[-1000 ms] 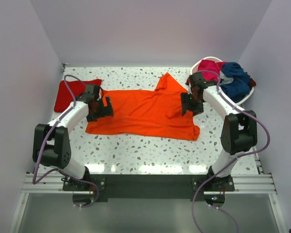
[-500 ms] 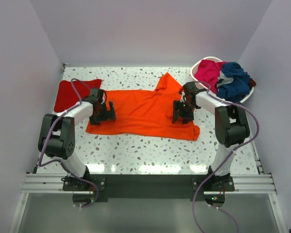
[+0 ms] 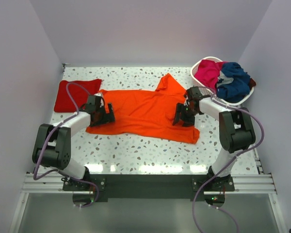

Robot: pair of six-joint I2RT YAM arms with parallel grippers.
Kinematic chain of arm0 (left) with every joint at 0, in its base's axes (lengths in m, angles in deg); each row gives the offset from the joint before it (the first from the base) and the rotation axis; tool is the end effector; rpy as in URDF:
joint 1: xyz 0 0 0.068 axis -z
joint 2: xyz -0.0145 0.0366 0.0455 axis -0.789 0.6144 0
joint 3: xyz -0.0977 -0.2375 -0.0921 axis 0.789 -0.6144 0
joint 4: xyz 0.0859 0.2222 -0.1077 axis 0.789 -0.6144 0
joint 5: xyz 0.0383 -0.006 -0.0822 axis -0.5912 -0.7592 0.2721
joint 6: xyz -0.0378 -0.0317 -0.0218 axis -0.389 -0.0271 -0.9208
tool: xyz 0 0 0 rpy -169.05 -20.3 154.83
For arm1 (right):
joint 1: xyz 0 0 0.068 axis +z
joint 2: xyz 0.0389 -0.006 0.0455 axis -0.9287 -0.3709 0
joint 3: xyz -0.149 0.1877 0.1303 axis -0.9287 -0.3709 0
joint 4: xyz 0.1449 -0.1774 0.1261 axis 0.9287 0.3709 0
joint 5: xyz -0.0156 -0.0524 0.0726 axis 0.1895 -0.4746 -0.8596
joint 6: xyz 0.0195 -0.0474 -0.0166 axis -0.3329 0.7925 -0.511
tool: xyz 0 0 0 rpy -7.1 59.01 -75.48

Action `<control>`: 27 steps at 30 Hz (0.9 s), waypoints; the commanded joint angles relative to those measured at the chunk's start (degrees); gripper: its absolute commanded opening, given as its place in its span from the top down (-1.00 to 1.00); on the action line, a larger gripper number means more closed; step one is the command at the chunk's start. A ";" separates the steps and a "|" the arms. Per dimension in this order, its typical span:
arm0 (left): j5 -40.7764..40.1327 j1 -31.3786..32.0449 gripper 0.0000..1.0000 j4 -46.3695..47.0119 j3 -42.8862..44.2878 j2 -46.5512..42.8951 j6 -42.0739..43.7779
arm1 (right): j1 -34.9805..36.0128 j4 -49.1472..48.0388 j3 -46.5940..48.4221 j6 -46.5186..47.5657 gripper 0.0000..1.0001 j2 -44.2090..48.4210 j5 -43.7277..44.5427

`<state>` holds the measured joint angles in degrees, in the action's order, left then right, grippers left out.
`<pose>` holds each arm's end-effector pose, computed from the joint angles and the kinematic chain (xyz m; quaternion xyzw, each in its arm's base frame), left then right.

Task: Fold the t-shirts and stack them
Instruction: Fold the tshirt

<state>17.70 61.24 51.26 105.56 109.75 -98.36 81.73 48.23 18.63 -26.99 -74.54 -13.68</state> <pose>0.2896 -0.0472 0.1597 -0.1344 0.9535 -0.0867 0.2553 0.3307 0.0886 0.1554 0.0653 0.9796 0.1641 0.0963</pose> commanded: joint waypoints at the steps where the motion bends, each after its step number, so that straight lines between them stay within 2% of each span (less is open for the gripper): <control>1: 2.25 0.08 -1.00 -6.04 -7.60 1.82 -2.16 | 0.65 6.78 -9.75 -2.13 -0.25 -1.19 4.44; 10: 3.57 0.96 -1.00 -11.05 -12.71 -8.39 -6.56 | 0.57 10.64 -20.14 -3.98 -0.26 10.67 5.14; 14: 3.66 1.66 -1.00 -13.95 -11.75 -12.34 -8.23 | 0.48 14.86 -19.19 -3.37 -0.27 15.68 6.72; 17: 3.75 1.84 -1.00 -17.46 -8.24 -14.89 -8.23 | 0.57 19.86 -14.19 -1.70 -0.28 18.76 8.04; 21: 2.96 1.84 -1.00 -20.46 1.32 -14.90 -7.62 | 0.48 24.62 -4.00 0.85 -0.32 18.43 9.79; 22: 2.52 1.84 -1.00 -21.16 3.18 -13.59 -7.27 | 0.56 25.67 0.46 1.90 -0.32 17.90 9.89; 27: 0.07 1.84 -1.00 -21.08 13.98 -3.24 -3.67 | 0.48 23.66 11.21 3.75 -0.32 10.88 9.89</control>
<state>19.64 63.01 31.42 113.69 101.12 -104.59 82.10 70.68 25.23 -25.77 -60.15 -4.85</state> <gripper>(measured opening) 0.997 0.659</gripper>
